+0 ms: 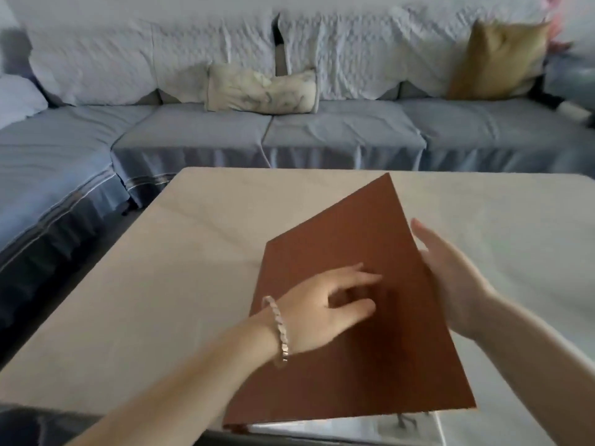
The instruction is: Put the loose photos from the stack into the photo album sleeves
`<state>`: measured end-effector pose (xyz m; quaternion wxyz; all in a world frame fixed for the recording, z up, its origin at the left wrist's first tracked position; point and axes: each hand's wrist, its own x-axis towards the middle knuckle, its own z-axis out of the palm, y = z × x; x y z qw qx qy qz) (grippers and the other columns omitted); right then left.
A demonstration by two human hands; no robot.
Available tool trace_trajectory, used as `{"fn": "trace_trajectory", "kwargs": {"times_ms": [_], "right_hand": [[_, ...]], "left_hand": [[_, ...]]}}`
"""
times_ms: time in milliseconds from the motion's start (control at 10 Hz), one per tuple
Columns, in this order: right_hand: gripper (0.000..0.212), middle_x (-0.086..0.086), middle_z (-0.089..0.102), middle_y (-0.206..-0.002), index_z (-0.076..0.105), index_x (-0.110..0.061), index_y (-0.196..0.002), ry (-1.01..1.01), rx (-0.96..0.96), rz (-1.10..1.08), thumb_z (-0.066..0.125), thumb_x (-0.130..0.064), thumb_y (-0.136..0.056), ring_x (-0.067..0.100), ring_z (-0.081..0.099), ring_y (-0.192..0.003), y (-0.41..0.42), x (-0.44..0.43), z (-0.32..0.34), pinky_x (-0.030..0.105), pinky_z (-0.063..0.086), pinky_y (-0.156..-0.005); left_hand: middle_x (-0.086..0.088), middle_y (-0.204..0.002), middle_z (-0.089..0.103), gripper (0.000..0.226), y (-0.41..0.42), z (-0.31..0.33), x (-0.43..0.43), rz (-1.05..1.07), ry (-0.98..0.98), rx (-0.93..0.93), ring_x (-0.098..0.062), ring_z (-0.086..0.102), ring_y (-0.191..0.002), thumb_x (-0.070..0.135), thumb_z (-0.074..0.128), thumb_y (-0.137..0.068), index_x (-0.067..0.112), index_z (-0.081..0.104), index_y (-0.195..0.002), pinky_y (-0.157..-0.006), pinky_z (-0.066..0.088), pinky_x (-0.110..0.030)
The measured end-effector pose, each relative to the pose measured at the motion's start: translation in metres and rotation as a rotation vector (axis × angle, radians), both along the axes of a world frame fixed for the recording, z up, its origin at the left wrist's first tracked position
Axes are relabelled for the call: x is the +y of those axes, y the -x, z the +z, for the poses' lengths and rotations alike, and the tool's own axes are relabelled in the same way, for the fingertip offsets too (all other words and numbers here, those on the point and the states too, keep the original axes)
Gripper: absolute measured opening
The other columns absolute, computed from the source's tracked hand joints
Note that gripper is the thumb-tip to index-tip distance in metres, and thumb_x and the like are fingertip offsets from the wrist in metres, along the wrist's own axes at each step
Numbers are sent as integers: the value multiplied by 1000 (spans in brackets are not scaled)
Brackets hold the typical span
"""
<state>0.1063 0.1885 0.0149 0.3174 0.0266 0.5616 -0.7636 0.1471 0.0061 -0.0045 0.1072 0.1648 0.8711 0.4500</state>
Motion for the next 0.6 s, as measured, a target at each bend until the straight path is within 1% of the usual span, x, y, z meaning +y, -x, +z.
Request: {"fn": "trace_trajectory", "kwargs": {"times_ms": [100, 200, 300, 400, 500, 600], "right_hand": [[41, 13, 71, -101, 64, -3, -111, -309, -48, -73, 50, -36, -92, 25, 69, -88, 7, 38, -46, 35, 56, -73], [21, 13, 72, -95, 64, 0, -105, -512, -26, -144, 59, -15, -91, 25, 70, -85, 8, 52, -83, 33, 57, -71], [9, 0, 68, -80, 60, -16, -84, -726, 17, -184, 68, -11, -84, 14, 66, -70, 15, 54, -118, 20, 48, -52], [22, 4, 61, -86, 54, -9, -88, -1055, 110, -86, 70, -23, -81, 21, 60, -79, 23, 48, -139, 28, 47, -64], [29, 1, 54, -70, 46, -11, -71, -1270, 155, 62, 65, -30, -82, 15, 52, -60, 27, 43, -135, 23, 35, -45], [16, 0, 60, -80, 55, -14, -83, -1443, 361, 177, 60, -29, -82, 16, 54, -67, 38, 43, -114, 21, 35, -48]], "left_hand": [[17, -154, 19, 42, 14, -44, 17, -25, 332, 3, -7, 16, -142, 44, 48, -93, 46, 42, -134, -115, 13, -30], [9, -158, 2, 50, 22, -76, 12, 25, 642, 29, -15, -2, -145, 49, 40, -95, 44, 27, -142, -115, 0, -39], [7, -158, -5, 55, 28, -106, 2, 100, 799, -51, -18, -8, -145, 56, 35, -93, 43, 21, -144, -115, -2, -45], [10, -158, 0, 53, 29, -121, -8, 106, 848, -52, -16, -5, -145, 55, 35, -93, 46, 20, -144, -116, 1, -43], [12, -156, 11, 49, 35, -117, -11, 106, 831, -56, -16, 6, -144, 50, 39, -94, 44, 30, -141, -115, 9, -39], [9, -140, 46, 38, 58, -90, -11, 229, 607, -114, -13, 43, -128, 41, 50, -92, 34, 51, -129, -105, 33, -29]]}}
